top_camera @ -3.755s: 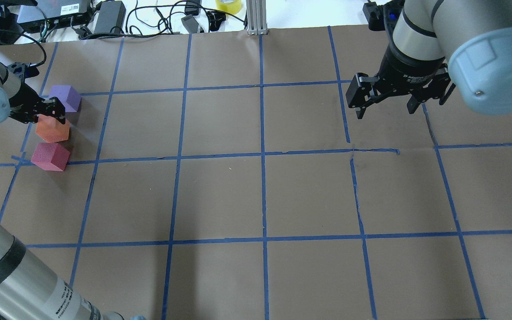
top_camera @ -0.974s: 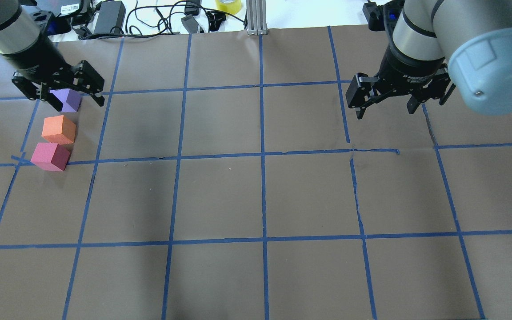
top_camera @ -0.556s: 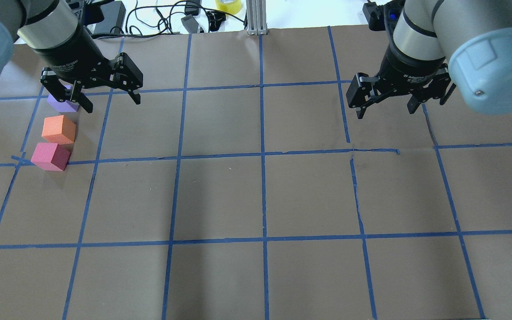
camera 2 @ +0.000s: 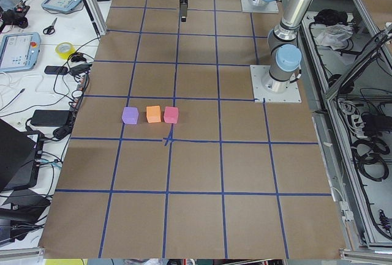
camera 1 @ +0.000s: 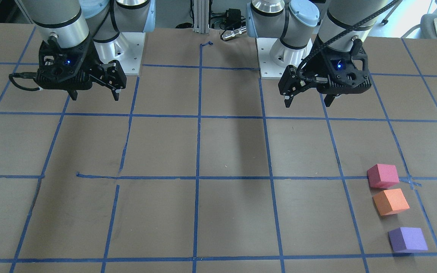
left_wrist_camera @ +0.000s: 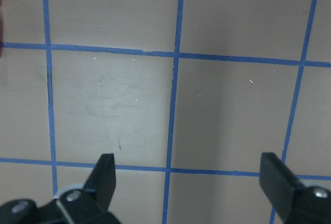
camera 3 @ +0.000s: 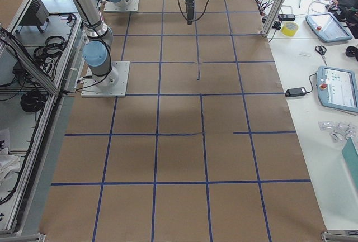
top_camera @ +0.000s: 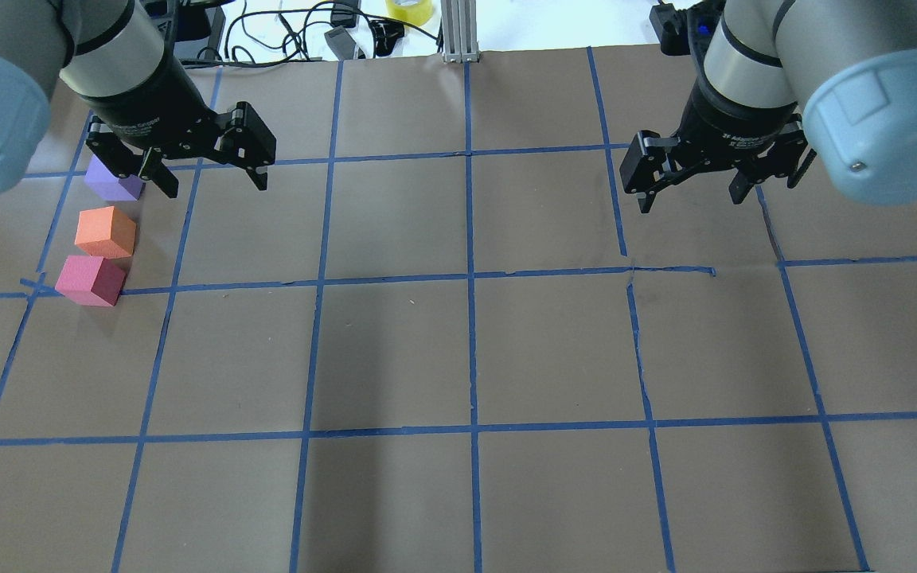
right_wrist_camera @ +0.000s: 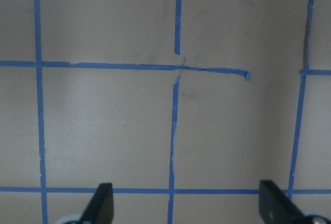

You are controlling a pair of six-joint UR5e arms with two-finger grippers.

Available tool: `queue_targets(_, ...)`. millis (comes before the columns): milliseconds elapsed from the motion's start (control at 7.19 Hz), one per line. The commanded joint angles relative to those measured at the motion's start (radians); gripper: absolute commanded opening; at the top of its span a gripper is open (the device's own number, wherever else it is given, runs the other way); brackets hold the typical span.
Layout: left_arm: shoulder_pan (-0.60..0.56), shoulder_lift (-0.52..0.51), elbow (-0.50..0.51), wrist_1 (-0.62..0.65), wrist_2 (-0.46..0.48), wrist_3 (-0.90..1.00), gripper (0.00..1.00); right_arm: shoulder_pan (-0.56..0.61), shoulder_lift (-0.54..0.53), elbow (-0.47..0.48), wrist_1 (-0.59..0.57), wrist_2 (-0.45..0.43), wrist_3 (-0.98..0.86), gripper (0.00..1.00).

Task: Arrange blocks in a line
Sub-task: 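Open the left gripper and raise it away from the cubes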

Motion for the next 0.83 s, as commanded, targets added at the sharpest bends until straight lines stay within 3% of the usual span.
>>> queue_targets(0, -0.001, 0.006, -0.007, 0.015, 0.007, 0.013, 1.0, 0.0, 0.0, 0.0, 0.0, 0.0, 0.0, 1.0)
queue_targets(695, -0.002, 0.017, -0.01, 0.002, 0.01, 0.021, 1.0, 0.0, 0.0, 0.0, 0.0, 0.0, -0.002, 1.0)
